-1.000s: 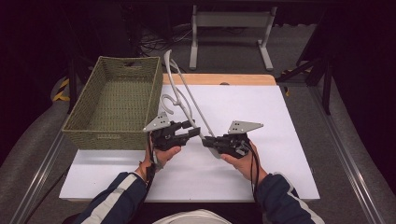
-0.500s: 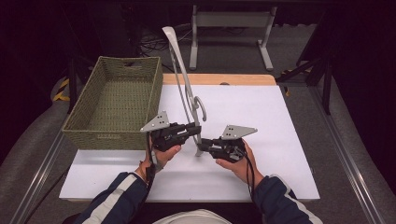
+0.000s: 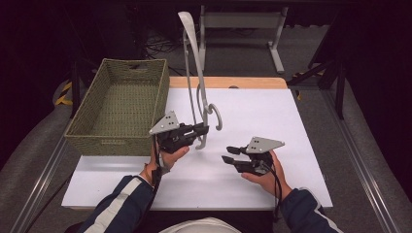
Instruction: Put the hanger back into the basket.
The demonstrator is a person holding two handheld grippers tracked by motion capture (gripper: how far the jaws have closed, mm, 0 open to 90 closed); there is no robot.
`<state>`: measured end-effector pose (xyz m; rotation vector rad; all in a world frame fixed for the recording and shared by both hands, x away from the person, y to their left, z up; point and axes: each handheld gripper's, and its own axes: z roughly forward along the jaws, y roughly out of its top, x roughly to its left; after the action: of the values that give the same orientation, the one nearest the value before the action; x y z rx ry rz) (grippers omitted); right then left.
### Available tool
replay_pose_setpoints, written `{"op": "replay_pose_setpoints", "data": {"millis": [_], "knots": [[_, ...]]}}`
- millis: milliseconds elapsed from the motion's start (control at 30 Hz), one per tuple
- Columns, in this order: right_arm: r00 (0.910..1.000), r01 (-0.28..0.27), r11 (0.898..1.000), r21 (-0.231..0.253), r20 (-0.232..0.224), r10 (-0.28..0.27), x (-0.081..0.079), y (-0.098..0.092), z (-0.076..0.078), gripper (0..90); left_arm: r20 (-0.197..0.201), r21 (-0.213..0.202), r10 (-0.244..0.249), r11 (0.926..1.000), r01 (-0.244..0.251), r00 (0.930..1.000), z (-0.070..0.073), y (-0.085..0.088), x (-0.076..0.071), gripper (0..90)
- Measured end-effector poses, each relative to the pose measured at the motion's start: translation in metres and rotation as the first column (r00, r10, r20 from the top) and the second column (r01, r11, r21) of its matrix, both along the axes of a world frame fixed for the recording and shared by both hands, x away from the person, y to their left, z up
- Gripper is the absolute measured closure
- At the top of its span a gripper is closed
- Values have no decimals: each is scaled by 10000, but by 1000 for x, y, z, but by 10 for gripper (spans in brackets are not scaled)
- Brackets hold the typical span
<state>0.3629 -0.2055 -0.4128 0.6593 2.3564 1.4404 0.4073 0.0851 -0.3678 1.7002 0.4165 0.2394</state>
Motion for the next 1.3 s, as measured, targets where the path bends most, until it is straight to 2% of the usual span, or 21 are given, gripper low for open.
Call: {"op": "replay_pose_setpoints", "data": {"millis": [33,67,200,233,267,400,467,567,633,700,833,867,900,967,1067,1133,1200,1233,1267,1300], "knots": [[10000,0,10000,0,0,0,0,0,0,600,0,0,0,10000,0,10000,0,0,0,817],[9999,120,9999,-1,-8,-120,0,-4,-1,596,152,47,70,10000,-71,9999,7,-1,2,817],[9982,589,9982,119,-92,-588,1,-23,-2,583,251,296,399,9987,-407,9989,34,-2,8,818],[9982,589,9982,119,-92,-588,1,-23,-2,583,251,296,399,9987,-407,9989,34,-2,8,817],[9976,683,9976,148,-88,-682,1,-26,-2,580,354,433,508,9977,-523,9981,41,-1,9,817],[9962,872,9961,158,-89,-871,1,-32,-2,560,327,809,855,9928,-879,9958,65,1,11,818],[9958,911,9957,178,-50,-910,2,-32,-2,553,471,945,1155,9883,-1196,9922,77,4,11,817],[9956,935,9955,168,-50,-935,2,-31,-2,535,570,1100,1395,9833,-1451,9886,89,12,9,818],[9953,966,9953,92,-29,-966,2,-31,-2,525,626,1111,1520,9811,-1583,9864,91,14,9,818],[9947,1026,9947,22,24,-1026,2,-30,-3,511,772,1232,1738,9755,-1823,9818,95,22,8,818],[9931,1172,9931,-16,61,-1172,3,-31,-3,477,796,1349,2141,9654,-2233,9736,98,39,8,818],[9930,1182,9930,5,42,-1182,4,-31,-3,472,819,1480,2256,9605,-2357,9708,98,45,9,818],[9927,1208,9927,-7,46,-1208,4,-31,-3,467,801,1488,2325,9587,-2422,9693,97,49,9,818],[9922,1244,9922,-21,39,-1244,4,-31,-3,462,920,1677,2543,9491,-2667,9627,96,59,10,818],[9921,1258,9920,-75,33,-1258,5,-30,-4,456,900,1746,2855,9387,-2974,9541,93,71,12,818],[9922,1245,9922,-96,31,-1245,5,-30,-4,453,864,1476,2760,9467,-2863,9573,92,80,13,818],[9925,1226,9923,-149,37,-1226,5,-29,-5,450,986,1466,3032,9376,-3152,9478,95,85,11,816],[9925,1223,9924,-143,30,-1222,5,-29,-5,450,1039,1496,3091,9348,-3221,9453,96,88,11,817],[9926,1218,9925,-137,11,-1218,5,-29,-5,450,1163,1668,3206,9267,-3367,9401,98,91,11,818],[9925,1221,9924,-135,6,-1221,5,-28,-5,449,1169,1662,3273,9244,-3433,9377,99,94,11,818]]}}
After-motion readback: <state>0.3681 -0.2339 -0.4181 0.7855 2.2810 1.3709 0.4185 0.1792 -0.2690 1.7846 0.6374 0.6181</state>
